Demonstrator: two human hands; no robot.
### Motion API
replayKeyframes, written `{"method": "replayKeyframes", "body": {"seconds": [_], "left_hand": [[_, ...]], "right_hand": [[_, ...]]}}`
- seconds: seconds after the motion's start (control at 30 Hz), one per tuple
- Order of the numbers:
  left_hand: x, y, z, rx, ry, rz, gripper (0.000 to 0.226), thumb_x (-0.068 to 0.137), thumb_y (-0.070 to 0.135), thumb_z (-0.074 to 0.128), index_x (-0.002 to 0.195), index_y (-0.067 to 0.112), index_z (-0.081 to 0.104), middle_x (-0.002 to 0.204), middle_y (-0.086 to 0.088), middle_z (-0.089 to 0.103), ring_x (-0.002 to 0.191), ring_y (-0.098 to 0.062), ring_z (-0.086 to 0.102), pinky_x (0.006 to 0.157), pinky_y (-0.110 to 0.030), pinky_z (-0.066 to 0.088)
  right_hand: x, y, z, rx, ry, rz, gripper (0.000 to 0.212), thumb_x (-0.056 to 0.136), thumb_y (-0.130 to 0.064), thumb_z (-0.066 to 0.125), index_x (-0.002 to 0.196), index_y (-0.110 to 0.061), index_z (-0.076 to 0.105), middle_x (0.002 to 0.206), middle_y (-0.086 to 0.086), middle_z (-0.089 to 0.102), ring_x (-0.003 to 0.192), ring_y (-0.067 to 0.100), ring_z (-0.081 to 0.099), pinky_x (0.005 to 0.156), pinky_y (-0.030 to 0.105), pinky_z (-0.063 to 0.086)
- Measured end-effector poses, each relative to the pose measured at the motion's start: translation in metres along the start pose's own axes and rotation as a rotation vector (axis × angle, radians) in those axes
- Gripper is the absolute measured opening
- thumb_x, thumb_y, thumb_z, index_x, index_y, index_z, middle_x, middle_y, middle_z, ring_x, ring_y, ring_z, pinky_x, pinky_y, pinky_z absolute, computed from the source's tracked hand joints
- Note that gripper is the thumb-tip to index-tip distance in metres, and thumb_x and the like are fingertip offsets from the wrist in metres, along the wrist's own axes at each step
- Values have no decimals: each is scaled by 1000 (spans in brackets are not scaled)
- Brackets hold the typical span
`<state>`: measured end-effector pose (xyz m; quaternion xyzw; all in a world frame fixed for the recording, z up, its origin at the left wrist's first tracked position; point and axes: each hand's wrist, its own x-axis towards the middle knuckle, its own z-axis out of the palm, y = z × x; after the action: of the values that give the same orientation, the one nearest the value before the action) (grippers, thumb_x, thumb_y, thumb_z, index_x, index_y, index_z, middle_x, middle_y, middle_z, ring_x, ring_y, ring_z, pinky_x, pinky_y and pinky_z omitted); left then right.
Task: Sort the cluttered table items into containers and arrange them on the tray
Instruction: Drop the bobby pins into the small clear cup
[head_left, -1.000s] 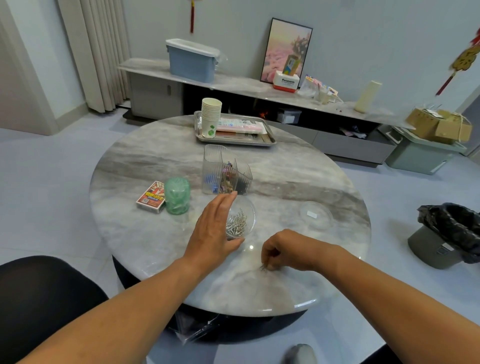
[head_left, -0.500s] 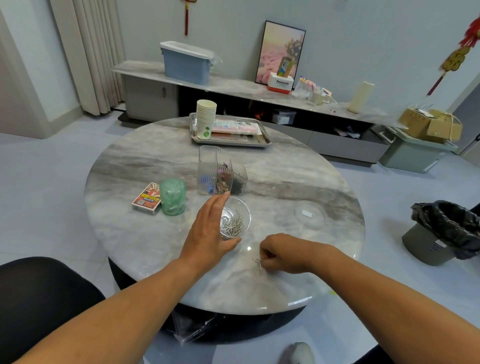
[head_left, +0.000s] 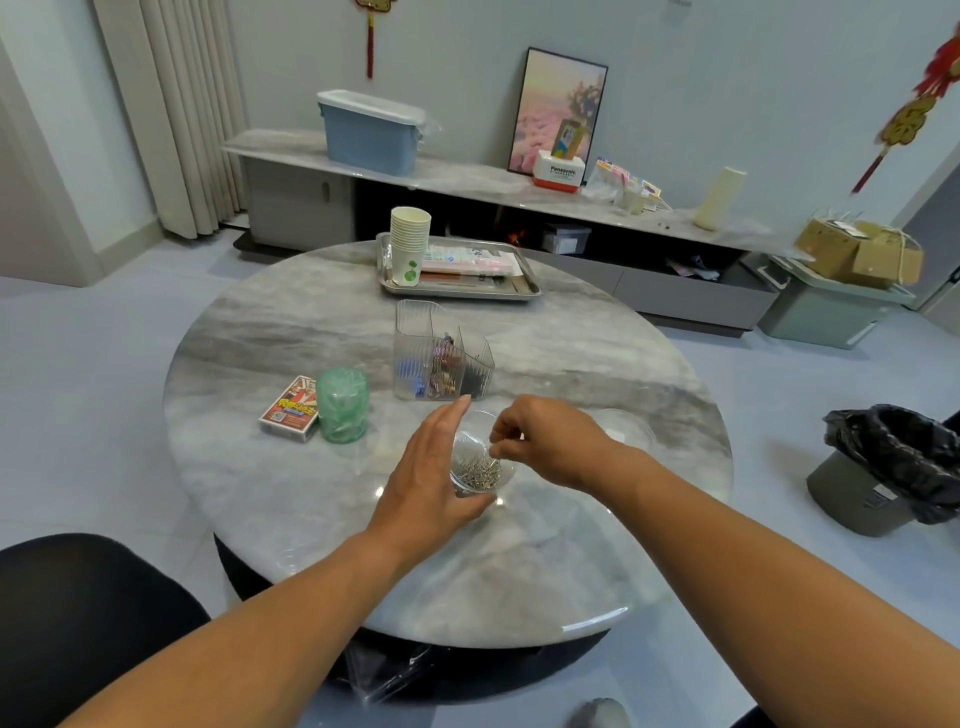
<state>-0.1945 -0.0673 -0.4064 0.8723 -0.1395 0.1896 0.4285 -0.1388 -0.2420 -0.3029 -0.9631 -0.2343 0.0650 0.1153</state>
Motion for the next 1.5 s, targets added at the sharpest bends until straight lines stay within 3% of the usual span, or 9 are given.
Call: {"method": "replayKeyframes", "body": {"seconds": [0.2, 0.4, 0.67, 0.83, 0.93, 1.1, 1.23, 1.33, 1.5], "left_hand": [[5, -9, 4, -207, -87, -213, 125, 60, 61, 89, 152, 59, 3, 154, 22, 32, 140, 8, 31, 108, -19, 33], [23, -13, 18, -289, -162, -311, 129, 54, 68, 87, 149, 64, -1, 156, 24, 35, 144, 0, 34, 115, -33, 35], [48, -13, 38, -38, -200, -353, 137, 46, 86, 76, 152, 52, -5, 155, 18, 41, 142, -16, 37, 114, -34, 33], [54, -14, 41, 75, -195, -313, 120, 46, 89, 72, 147, 54, 18, 148, 23, 44, 136, -10, 39, 103, -25, 27], [56, -14, 40, 82, -180, -282, 114, 48, 86, 73, 144, 54, 23, 144, 26, 47, 133, -5, 42, 103, -25, 30], [57, -9, 38, 51, -166, -276, 112, 45, 92, 72, 141, 56, 26, 137, 27, 53, 128, -1, 49, 107, -32, 39], [57, -5, 36, 45, -168, -270, 109, 45, 86, 76, 138, 63, 24, 135, 26, 54, 128, -1, 50, 106, -32, 39], [56, -5, 36, 59, -168, -279, 112, 47, 89, 73, 141, 59, 20, 141, 24, 52, 131, -2, 45, 102, -26, 33], [56, -2, 35, 31, -149, -295, 109, 47, 78, 78, 142, 53, 31, 134, 23, 57, 126, -7, 53, 105, -35, 44]], "right_hand": [[-3, 47, 0, 190, 243, 229, 19, 99, -28, 62, 105, -16, 75, 102, 2, 74, 97, 23, 68, 84, 39, 53], [-18, 106, 15, 101, 217, 520, 65, 89, -51, 70, 146, -26, 50, 151, 6, 46, 138, 28, 44, 112, 45, 40], [-2, 145, 23, 78, 73, 740, 107, 73, -79, 67, 159, -40, 17, 165, 14, 22, 152, 36, 21, 121, 55, 21], [9, 148, 23, 167, 82, 638, 96, 73, -63, 78, 153, -35, 34, 153, 10, 44, 139, 34, 42, 111, 48, 41], [21, 132, 10, 577, 238, 493, 88, 76, -49, 83, 150, -33, 39, 151, 9, 45, 138, 26, 45, 104, 41, 45], [36, 80, -10, 931, 305, 260, 88, 64, -60, 84, 141, -55, 41, 139, 2, 37, 125, 18, 49, 88, 27, 44], [36, 57, -3, 1064, 441, 185, 69, 67, -52, 87, 125, -48, 50, 132, -1, 42, 111, 13, 60, 79, 19, 48], [31, 53, 19, 1064, 541, 226, 64, 67, -46, 90, 110, -33, 44, 130, -2, 48, 114, 15, 57, 90, 29, 50], [14, 57, 54, 834, 399, 187, 58, 61, -48, 85, 94, -34, 40, 135, -23, 47, 126, -12, 44, 94, 18, 41]]}}
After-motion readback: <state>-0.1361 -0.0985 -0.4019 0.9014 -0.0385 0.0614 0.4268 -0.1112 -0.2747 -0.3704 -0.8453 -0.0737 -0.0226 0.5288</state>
